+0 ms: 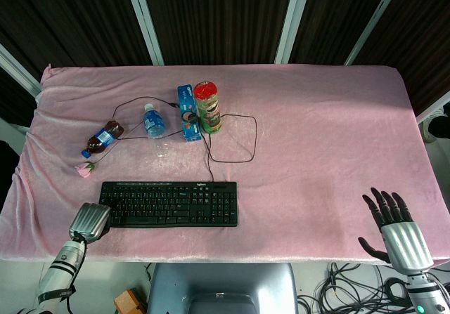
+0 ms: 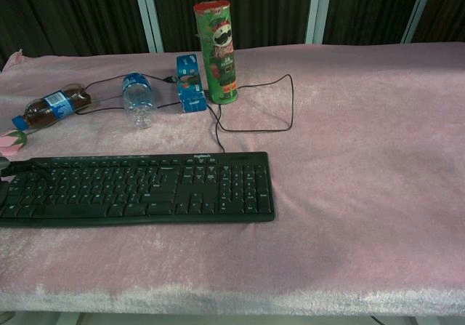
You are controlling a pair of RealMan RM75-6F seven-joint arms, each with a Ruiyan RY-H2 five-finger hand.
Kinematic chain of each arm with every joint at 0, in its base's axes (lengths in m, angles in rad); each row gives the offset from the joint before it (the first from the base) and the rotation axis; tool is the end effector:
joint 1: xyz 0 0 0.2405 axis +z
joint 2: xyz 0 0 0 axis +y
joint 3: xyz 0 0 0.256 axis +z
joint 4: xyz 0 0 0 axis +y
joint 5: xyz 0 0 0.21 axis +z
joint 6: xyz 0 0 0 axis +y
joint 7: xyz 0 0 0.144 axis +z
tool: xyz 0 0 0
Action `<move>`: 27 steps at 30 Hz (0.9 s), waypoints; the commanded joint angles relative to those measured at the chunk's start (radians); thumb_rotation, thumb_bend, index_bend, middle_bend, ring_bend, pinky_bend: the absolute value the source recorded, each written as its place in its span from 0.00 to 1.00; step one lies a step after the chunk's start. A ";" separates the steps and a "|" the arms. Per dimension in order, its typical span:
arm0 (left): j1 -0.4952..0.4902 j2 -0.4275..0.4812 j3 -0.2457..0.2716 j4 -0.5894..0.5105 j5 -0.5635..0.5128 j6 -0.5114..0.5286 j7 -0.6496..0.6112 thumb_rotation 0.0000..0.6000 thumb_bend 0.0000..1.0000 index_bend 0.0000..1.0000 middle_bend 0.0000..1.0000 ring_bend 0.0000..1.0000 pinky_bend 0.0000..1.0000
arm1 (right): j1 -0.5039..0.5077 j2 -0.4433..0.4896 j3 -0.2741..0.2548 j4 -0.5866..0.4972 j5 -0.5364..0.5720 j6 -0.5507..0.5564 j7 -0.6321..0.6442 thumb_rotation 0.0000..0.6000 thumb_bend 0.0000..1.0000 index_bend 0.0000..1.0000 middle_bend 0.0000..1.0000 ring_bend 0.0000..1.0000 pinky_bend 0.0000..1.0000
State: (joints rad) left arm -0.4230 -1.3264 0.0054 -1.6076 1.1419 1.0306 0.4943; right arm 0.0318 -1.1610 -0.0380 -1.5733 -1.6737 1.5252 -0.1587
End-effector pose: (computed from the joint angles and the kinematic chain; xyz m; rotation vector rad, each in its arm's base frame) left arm -0.2804 0.2477 0.0345 -1.8149 -0.9589 -0.4765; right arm -0.3047 -0.1445 0.1330 1.5765 -0.7758 0.8174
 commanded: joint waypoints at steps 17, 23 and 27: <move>-0.009 -0.018 0.012 0.033 -0.024 -0.013 0.011 1.00 0.94 0.23 1.00 1.00 1.00 | -0.002 0.000 0.003 0.000 0.002 0.002 0.000 1.00 0.36 0.00 0.00 0.00 0.00; 0.006 0.005 0.012 -0.009 0.026 0.052 0.005 1.00 0.94 0.23 1.00 1.00 1.00 | -0.003 0.002 0.003 0.001 0.001 0.005 0.005 1.00 0.36 0.00 0.00 0.00 0.00; 0.047 0.058 0.021 -0.072 0.123 0.165 -0.026 1.00 0.90 0.18 1.00 1.00 1.00 | -0.004 0.005 0.003 0.002 0.000 0.009 0.011 1.00 0.36 0.00 0.00 0.00 0.00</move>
State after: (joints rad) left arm -0.4050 -1.3052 0.0211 -1.6362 1.2034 1.1261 0.4894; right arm 0.0275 -1.1565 -0.0350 -1.5718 -1.6737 1.5340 -0.1473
